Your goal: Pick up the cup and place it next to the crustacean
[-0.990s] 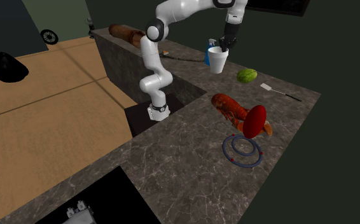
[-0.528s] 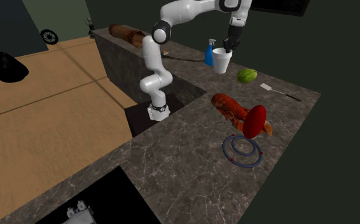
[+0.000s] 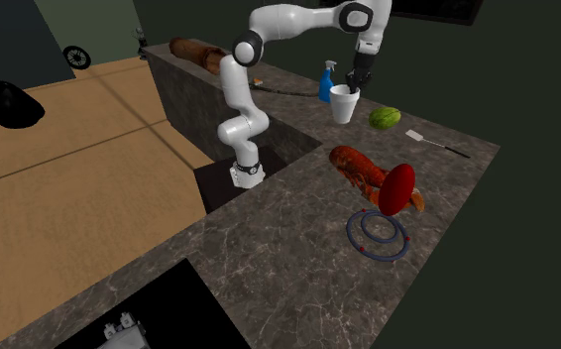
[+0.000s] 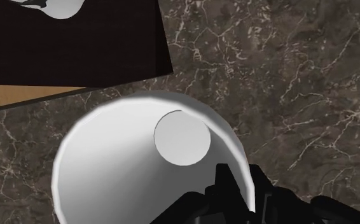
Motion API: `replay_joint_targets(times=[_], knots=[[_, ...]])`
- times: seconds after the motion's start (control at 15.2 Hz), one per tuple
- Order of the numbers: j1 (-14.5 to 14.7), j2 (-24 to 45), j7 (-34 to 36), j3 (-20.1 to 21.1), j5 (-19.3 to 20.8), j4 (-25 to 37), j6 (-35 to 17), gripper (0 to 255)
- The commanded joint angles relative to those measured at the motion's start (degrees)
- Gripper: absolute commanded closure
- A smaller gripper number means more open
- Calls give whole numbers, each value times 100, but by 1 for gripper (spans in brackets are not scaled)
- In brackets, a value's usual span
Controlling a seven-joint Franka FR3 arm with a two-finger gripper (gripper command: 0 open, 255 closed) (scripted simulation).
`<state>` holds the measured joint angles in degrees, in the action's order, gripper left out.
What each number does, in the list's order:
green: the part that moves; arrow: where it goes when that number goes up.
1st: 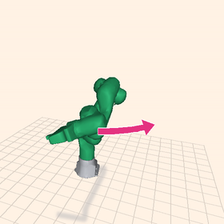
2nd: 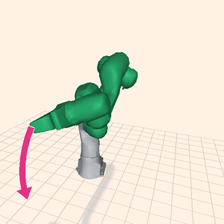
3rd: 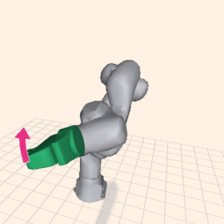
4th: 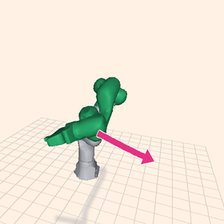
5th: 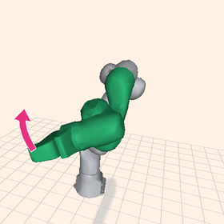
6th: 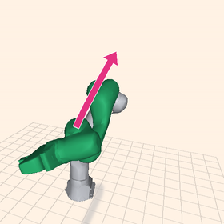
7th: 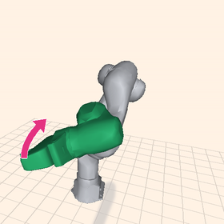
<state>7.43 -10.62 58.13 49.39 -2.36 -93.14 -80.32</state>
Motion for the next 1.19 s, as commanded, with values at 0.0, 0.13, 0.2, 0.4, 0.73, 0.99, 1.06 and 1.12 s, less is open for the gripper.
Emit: replay_joint_targets(times=[0.0, 0.13, 0.2, 0.4, 0.73, 0.99, 1.06, 1.12], knots=[[9, -87, -39, -36, -57, -215, -158, 255], [20, -155, -65, -59, -101, -422, -318, 255], [26, -185, -77, -69, -121, -522, -397, 255], [45, -262, -103, -88, -173, -813, -632, 255], [74, -349, -127, -96, -236, -1263, -1019, 255], [94, -385, -128, -82, -269, -1596, -1325, 255], [99, -389, -126, -76, -275, -1676, -1402, 255], [103, -392, -123, -69, -279, -1754, -1478, 255]])
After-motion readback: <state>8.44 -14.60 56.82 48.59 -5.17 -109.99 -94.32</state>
